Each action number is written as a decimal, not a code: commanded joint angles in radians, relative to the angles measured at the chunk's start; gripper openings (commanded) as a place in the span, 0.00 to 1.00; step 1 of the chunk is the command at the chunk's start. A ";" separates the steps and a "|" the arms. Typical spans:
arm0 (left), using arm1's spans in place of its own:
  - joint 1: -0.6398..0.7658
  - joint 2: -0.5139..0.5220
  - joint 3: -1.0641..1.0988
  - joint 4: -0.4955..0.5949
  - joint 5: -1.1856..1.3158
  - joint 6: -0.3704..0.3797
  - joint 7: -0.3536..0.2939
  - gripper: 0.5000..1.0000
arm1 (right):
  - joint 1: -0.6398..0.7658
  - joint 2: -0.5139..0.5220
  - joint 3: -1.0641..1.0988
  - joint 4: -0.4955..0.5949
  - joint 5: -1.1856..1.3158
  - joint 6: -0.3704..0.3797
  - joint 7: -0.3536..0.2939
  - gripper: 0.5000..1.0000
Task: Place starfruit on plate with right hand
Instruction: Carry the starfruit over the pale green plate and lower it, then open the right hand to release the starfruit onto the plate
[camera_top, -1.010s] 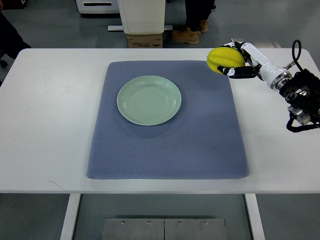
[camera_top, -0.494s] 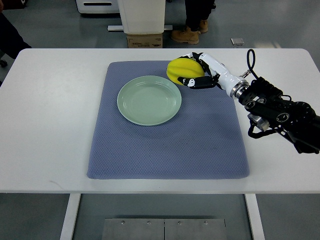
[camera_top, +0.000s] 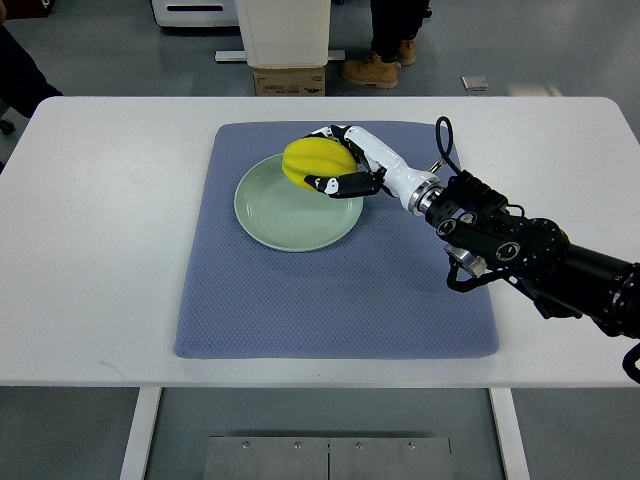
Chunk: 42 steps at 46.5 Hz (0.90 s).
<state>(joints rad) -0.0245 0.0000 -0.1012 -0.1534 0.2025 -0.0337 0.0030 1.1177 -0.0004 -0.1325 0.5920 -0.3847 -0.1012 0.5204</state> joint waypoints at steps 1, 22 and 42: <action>0.000 0.000 0.000 0.000 0.000 0.000 0.000 1.00 | -0.015 0.000 -0.001 0.000 0.000 -0.002 0.000 0.13; 0.000 0.000 0.000 0.000 0.000 0.000 0.000 1.00 | -0.056 0.000 -0.003 0.002 -0.002 -0.002 -0.003 0.63; 0.000 0.000 0.000 0.000 0.000 0.000 0.000 1.00 | -0.052 0.000 0.001 0.003 -0.002 -0.003 -0.003 0.97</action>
<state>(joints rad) -0.0245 0.0000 -0.1012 -0.1534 0.2025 -0.0337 0.0031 1.0617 0.0000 -0.1333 0.5941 -0.3866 -0.1038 0.5169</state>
